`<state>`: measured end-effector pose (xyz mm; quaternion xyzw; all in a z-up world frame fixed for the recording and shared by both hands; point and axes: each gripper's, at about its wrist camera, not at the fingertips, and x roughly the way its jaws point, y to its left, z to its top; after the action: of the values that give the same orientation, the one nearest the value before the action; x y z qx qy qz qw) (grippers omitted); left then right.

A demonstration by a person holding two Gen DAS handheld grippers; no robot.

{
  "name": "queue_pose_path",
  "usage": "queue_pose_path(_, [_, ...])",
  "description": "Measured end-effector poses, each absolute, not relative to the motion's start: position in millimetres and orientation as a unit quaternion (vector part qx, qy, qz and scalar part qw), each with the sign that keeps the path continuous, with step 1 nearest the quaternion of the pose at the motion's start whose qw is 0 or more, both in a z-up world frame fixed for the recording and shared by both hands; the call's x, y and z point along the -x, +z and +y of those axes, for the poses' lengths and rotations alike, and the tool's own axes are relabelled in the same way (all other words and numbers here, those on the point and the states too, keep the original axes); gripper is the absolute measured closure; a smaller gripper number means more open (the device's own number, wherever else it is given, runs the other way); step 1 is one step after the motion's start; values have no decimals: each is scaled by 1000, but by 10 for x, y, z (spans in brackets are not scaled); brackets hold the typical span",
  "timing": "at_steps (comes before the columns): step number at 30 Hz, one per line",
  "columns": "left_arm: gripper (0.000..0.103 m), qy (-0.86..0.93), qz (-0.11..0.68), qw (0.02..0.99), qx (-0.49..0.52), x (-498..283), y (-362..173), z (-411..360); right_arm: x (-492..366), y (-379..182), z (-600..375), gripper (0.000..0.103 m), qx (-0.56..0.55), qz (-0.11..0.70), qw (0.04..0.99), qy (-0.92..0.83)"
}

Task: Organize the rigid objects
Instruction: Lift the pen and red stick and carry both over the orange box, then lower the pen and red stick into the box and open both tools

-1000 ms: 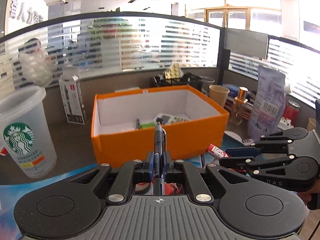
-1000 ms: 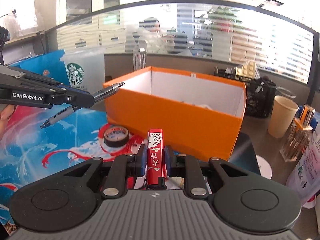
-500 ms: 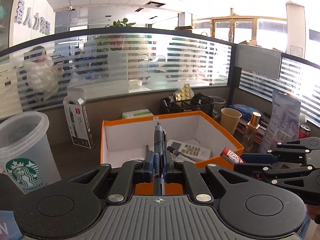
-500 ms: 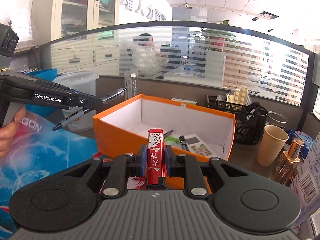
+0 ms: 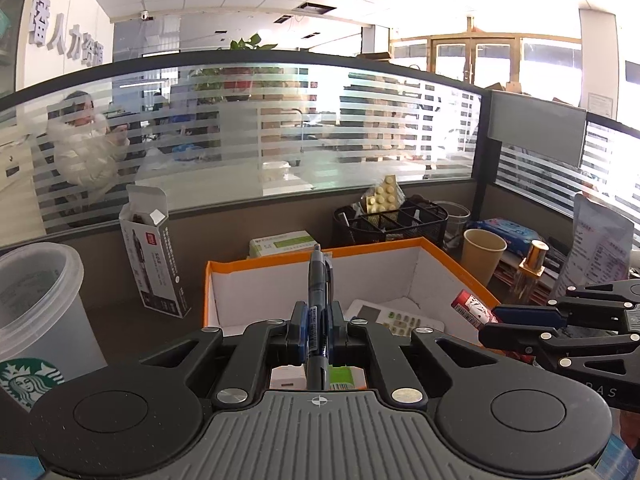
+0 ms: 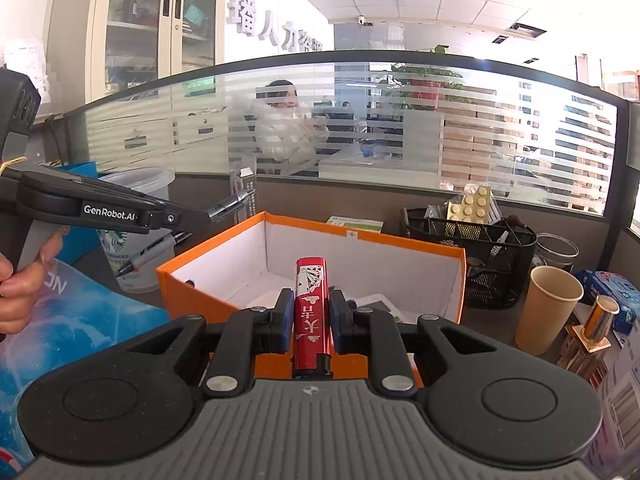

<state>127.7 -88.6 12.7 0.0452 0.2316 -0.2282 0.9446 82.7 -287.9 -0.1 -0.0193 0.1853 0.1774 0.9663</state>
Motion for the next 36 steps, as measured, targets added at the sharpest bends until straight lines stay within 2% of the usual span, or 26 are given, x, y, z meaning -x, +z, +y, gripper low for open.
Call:
queue_pose_path(19, [96, -230, 271, 934, -37, -2032, -73, -1107, -1693, -2, -2975, 86, 31, 224, 958, 175])
queue_pose_path(36, [96, -206, 324, 922, -55, -2239, -386, -1158, -2089, -301, -2808, 86, 70, 292, 937, 178])
